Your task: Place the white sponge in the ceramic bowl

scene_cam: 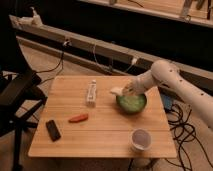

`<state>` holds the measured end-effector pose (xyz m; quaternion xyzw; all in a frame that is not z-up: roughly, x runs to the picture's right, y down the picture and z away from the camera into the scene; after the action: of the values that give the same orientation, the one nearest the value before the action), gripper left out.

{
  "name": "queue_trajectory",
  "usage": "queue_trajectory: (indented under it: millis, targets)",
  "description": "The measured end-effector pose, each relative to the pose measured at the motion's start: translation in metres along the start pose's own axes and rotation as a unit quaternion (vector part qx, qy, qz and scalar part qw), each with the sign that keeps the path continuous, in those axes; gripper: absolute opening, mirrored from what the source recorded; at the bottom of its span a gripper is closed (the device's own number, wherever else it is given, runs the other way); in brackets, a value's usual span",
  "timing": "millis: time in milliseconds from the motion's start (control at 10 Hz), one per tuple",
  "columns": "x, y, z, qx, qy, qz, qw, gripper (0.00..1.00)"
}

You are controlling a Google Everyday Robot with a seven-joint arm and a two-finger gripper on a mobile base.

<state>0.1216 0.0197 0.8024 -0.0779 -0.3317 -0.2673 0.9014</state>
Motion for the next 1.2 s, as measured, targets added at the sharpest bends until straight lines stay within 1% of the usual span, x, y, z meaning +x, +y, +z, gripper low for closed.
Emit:
queue_trajectory:
  millis: [100,300,500,600,700,900,1000,1100,1200]
  targets:
    - [0.001,-0.001,-0.003,0.006,0.005,0.006,1.0,0.19]
    - [0.011,0.0,-0.017,0.019,0.018,0.019,0.9995,0.19]
    - [0.03,0.009,-0.04,0.036,0.033,0.04,0.998,0.19]
    - [0.039,0.015,-0.05,0.044,0.042,0.054,0.9967,0.21]
    - [0.044,0.018,-0.056,0.05,0.049,0.068,0.9953,0.27]
    - [0.052,0.024,-0.063,0.053,0.068,0.096,0.9917,0.47]
    - [0.056,0.029,-0.068,0.05,0.075,0.106,0.9903,0.54]
    - [0.058,0.032,-0.063,0.048,0.073,0.098,0.9914,0.53]
    - [0.055,0.029,-0.057,0.046,0.071,0.087,0.9926,0.47]
